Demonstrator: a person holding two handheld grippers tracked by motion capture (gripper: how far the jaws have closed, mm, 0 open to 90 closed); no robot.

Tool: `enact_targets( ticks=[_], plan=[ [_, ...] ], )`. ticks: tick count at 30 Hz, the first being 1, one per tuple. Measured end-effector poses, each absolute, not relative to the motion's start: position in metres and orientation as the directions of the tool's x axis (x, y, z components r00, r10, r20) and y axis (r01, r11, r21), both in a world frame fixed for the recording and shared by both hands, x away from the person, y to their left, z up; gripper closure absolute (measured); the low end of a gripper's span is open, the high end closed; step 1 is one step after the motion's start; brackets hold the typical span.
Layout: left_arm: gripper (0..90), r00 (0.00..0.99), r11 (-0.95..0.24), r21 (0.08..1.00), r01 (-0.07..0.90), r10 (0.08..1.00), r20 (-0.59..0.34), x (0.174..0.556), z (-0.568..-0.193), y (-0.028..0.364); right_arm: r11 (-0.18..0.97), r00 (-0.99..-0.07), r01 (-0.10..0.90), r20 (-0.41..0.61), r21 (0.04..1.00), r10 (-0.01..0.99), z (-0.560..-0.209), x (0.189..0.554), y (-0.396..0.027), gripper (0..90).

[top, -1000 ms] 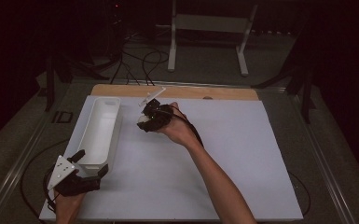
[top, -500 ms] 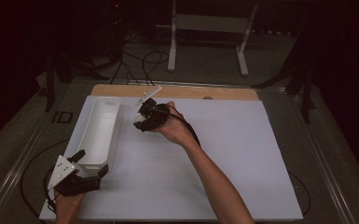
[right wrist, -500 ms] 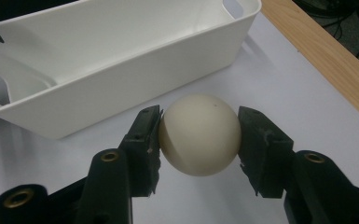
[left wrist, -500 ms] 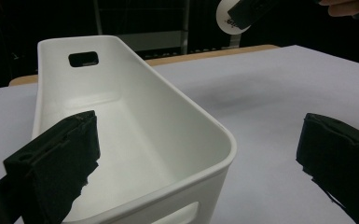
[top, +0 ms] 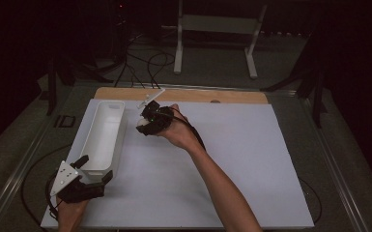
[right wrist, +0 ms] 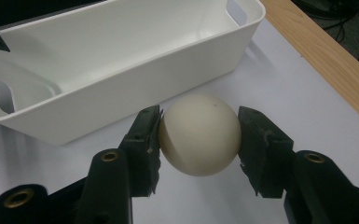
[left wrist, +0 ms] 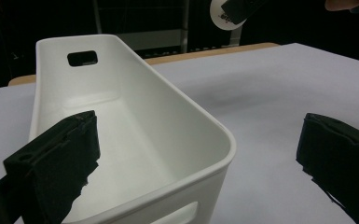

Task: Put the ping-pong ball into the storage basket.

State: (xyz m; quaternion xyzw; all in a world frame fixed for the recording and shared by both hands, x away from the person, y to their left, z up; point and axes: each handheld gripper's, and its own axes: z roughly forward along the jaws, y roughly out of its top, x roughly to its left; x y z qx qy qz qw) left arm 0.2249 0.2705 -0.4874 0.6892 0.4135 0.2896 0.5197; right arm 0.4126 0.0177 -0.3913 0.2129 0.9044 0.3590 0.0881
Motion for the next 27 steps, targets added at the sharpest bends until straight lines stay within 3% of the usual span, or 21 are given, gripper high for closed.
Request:
enact_targets(
  ticks=[27],
  plan=[
    [0.0,0.488,-0.117,0.955,0.273,0.872,-0.033,0.226,-0.488,0.270,0.651,-0.898,0.319,0.001,0.689,0.439,-0.393,0.412,0.033,50.6]
  ],
)
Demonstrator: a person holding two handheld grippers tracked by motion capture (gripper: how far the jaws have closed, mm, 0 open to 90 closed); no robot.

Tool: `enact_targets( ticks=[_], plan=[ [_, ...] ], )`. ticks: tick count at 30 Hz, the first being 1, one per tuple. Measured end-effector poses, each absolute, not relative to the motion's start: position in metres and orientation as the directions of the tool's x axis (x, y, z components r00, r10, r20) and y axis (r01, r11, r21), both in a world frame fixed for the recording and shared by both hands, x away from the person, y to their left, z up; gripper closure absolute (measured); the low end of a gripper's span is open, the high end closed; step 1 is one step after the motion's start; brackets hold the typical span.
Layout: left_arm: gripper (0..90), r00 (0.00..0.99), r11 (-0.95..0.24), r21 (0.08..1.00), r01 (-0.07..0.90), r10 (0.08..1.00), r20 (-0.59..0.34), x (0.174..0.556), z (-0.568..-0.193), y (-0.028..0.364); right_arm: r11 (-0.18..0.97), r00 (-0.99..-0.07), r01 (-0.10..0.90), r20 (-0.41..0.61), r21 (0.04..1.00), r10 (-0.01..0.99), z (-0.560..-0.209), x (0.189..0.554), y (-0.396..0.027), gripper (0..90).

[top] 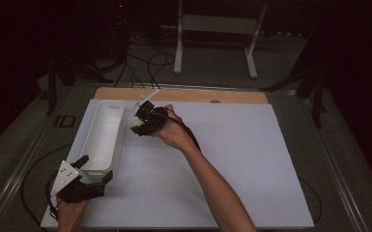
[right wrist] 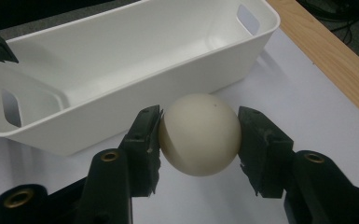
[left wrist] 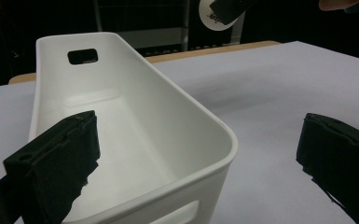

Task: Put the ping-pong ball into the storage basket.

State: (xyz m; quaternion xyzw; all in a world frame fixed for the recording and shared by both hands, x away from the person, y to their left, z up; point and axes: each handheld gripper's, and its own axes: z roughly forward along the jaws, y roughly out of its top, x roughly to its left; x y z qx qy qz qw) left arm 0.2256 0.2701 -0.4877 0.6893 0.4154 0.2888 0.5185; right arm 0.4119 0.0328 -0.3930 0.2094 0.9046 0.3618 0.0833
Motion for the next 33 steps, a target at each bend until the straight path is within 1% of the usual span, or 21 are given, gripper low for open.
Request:
enact_targets(
  ticks=[18,33],
  plan=[
    [0.0,0.490,-0.128,0.950,0.284,0.871,-0.029,0.227,-0.489,0.269,0.645,-0.903,0.318,0.013,0.695,0.430,-0.393,0.410,0.041,50.6],
    [0.0,0.492,-0.126,0.950,0.285,0.870,-0.032,0.227,-0.489,0.269,0.652,-0.907,0.304,0.003,0.695,0.421,-0.392,0.410,0.047,50.6]
  ],
)
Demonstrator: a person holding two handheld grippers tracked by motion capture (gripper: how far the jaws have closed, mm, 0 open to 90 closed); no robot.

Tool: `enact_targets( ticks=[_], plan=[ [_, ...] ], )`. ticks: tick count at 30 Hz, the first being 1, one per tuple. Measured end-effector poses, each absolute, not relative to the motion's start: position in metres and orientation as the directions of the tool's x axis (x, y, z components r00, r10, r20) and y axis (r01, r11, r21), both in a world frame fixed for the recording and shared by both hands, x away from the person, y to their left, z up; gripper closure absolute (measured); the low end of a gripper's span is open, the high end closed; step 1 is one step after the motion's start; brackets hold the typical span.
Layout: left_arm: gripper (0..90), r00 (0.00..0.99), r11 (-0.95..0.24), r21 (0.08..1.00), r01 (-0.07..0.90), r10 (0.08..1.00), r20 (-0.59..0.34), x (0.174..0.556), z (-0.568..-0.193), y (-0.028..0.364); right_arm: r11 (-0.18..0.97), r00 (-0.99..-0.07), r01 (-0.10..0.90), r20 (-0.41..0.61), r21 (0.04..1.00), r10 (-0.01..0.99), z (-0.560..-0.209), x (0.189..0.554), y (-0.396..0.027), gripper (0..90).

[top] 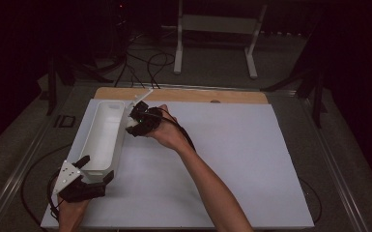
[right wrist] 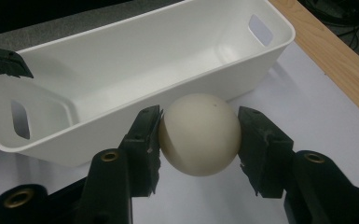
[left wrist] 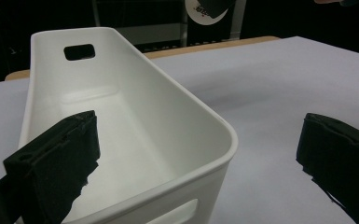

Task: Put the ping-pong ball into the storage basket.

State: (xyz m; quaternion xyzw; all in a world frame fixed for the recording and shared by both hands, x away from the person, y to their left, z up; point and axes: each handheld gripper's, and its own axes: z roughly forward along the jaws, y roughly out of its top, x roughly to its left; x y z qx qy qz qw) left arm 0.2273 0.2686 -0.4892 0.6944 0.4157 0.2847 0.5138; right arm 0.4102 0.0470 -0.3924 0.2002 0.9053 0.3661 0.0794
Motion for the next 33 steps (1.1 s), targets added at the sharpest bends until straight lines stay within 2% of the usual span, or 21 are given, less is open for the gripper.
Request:
enact_targets(
  ticks=[33],
  plan=[
    [0.0,0.491,-0.122,0.951,0.284,0.871,-0.035,0.227,-0.489,0.270,0.649,-0.914,0.295,0.011,0.701,0.405,-0.387,0.410,0.065,50.6]
  ],
)
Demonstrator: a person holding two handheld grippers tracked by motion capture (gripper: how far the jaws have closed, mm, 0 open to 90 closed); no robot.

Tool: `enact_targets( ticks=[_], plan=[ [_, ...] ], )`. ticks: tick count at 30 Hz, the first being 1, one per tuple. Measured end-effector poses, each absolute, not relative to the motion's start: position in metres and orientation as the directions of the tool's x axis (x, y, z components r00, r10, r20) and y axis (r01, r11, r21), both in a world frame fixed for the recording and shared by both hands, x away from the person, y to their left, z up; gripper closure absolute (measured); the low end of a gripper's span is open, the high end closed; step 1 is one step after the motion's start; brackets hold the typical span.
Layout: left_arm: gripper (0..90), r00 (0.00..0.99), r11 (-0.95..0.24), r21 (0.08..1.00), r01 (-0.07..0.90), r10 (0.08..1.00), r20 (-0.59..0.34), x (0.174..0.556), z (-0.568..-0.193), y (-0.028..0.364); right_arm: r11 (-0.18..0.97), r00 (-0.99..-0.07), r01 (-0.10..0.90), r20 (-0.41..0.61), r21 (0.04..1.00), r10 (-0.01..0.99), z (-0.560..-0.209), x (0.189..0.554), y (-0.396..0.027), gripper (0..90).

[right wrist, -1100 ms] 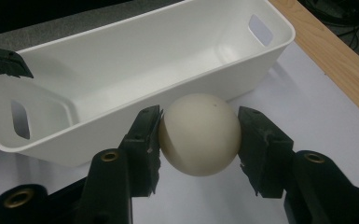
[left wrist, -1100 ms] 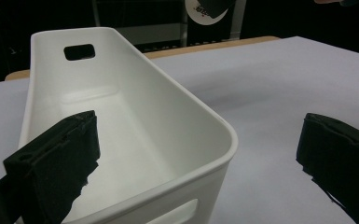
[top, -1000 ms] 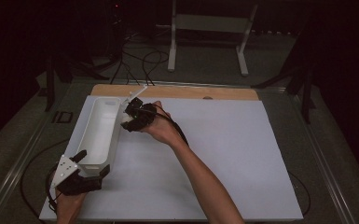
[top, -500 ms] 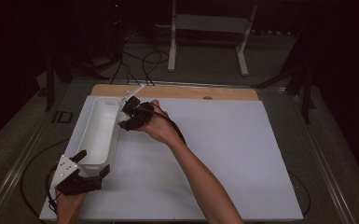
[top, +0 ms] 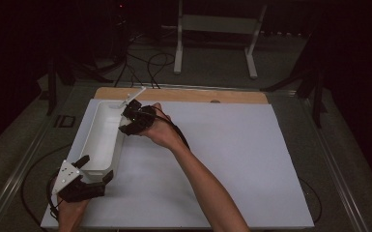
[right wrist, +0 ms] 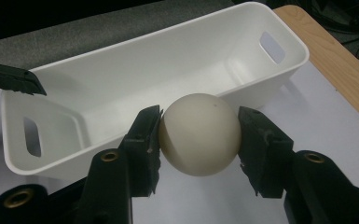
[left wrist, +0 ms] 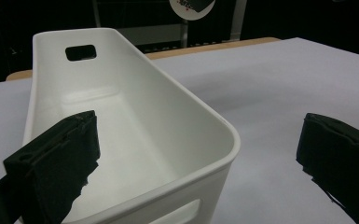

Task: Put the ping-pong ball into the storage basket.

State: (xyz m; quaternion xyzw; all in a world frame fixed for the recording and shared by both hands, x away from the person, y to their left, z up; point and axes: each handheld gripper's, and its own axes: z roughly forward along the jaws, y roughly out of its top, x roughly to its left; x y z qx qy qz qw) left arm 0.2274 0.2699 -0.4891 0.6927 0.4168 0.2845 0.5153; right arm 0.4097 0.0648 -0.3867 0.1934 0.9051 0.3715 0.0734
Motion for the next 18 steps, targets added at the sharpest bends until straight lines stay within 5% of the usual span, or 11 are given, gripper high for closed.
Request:
enact_targets(
  ticks=[18],
  plan=[
    [0.0,0.491,-0.121,0.952,0.282,0.871,-0.035,0.2273,-0.4890,0.2708,0.640,-0.919,0.291,0.022,0.711,0.394,-0.3867,0.4075,0.0749,50.6]
  ],
)
